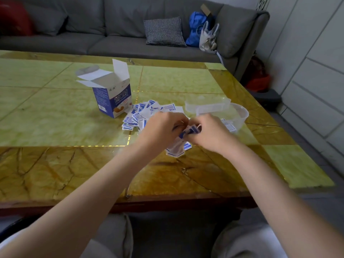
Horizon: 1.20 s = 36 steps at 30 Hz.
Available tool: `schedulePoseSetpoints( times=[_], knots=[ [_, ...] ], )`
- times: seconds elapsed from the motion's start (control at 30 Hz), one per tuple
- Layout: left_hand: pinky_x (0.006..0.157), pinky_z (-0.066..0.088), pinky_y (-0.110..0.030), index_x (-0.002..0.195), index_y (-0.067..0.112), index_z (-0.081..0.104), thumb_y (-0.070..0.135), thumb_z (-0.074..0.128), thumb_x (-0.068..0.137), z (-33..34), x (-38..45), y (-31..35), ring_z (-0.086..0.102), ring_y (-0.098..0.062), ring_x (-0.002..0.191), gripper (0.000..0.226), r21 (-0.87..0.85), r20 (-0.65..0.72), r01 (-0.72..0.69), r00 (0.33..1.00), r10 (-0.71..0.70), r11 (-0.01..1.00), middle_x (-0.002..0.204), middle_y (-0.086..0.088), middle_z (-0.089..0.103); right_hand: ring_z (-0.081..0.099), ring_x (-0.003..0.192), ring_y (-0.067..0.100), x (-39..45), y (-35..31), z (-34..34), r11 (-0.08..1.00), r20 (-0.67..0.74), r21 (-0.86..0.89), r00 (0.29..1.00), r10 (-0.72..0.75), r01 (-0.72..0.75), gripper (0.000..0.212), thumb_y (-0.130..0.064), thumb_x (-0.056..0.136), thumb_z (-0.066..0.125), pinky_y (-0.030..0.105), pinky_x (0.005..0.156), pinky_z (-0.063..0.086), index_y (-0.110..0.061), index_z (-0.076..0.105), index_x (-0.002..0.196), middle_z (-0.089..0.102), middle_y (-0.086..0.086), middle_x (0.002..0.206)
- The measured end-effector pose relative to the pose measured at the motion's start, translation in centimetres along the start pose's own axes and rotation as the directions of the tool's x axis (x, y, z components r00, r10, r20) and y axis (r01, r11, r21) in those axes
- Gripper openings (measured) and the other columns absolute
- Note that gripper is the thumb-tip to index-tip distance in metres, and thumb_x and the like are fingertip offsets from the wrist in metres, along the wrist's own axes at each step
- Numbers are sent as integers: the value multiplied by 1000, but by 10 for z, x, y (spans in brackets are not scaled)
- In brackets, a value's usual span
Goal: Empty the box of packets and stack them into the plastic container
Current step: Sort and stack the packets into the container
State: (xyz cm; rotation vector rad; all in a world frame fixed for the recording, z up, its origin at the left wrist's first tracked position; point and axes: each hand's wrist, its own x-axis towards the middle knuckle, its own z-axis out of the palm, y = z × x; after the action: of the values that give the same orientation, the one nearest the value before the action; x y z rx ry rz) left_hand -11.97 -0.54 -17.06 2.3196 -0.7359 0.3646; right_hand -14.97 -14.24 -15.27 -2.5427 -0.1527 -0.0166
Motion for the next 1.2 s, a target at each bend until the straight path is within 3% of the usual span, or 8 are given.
schedulePoseSetpoints(
  times=[0.2, 0.37, 0.43, 0.53, 0.63, 0.73, 0.9, 1.2],
  knots=[
    [55, 42, -9, 88, 4, 68, 1, 57, 83, -1, 0, -6, 58, -4, 61, 13, -67, -35, 123, 991, -125, 990, 72, 1, 64, 51, 65, 5, 3, -1, -2, 766, -80, 638, 983, 164, -75, 8, -9, 85, 62, 19, 61, 38, -4, 68, 89, 63, 1, 77],
    [62, 50, -5, 92, 8, 68, 2, 58, 85, -10, 2, -8, 62, 12, 61, 13, -399, -119, 221, 950, -289, 890, 78, 3, 68, 59, 102, 18, 2, -4, 2, 836, 120, 529, 988, 99, -148, 15, -8, 94, 47, 36, 95, 44, -16, 59, 98, 64, 5, 107],
    [61, 50, -7, 92, 10, 68, 4, 59, 86, -9, 4, -4, 62, 10, 62, 12, -438, -104, 224, 949, -297, 871, 80, 1, 69, 63, 99, 22, 1, -6, 8, 851, 146, 505, 986, 80, -143, 17, -9, 96, 44, 37, 92, 49, -19, 57, 95, 66, 8, 107],
    [70, 55, -24, 97, 15, 68, 13, 54, 90, -4, 7, -3, 66, -6, 72, 15, -406, -51, 243, 956, -288, 881, 87, -5, 71, 66, 84, 19, 1, -7, 4, 951, -104, 308, 994, 36, -3, 10, -9, 96, 44, 24, 65, 51, -18, 50, 95, 67, 4, 98],
    [85, 52, -39, 111, 14, 65, 11, 46, 93, 3, 10, -14, 64, -22, 95, 27, -77, -5, 226, 974, -227, 971, 106, -7, 69, 62, 82, 22, 1, 7, -3, 982, -166, -166, 978, -122, 94, 14, -9, 95, 44, 32, 61, 51, -13, 43, 109, 62, 4, 95],
    [102, 39, -36, 127, 19, 54, 1, 47, 89, 20, 5, -21, 42, -22, 122, 43, 247, 343, -43, 938, -46, 968, 129, 1, 57, 59, 94, 27, 0, 23, 5, 912, 18, -402, 997, -79, 80, 22, -6, 92, 43, 41, 78, 50, -13, 55, 109, 61, 8, 105],
    [100, 38, -34, 135, 33, 41, 13, 49, 91, 28, 12, -24, 35, -18, 120, 48, 402, 534, -231, 845, -22, 886, 141, 11, 42, 55, 104, 25, -1, 39, 13, 924, 140, -376, 990, -16, 68, 28, -7, 91, 46, 35, 83, 47, -16, 58, 114, 59, 7, 114],
    [76, 40, -23, 111, 16, 60, 23, 61, 86, 22, 22, -23, 44, -12, 85, 26, 337, 540, -115, 837, -91, 935, 107, -2, 60, 58, 88, 19, -3, 43, 2, 996, 104, -90, 994, 32, -23, 17, -17, 88, 61, 28, 68, 46, -17, 63, 104, 63, 1, 105]
  ],
)
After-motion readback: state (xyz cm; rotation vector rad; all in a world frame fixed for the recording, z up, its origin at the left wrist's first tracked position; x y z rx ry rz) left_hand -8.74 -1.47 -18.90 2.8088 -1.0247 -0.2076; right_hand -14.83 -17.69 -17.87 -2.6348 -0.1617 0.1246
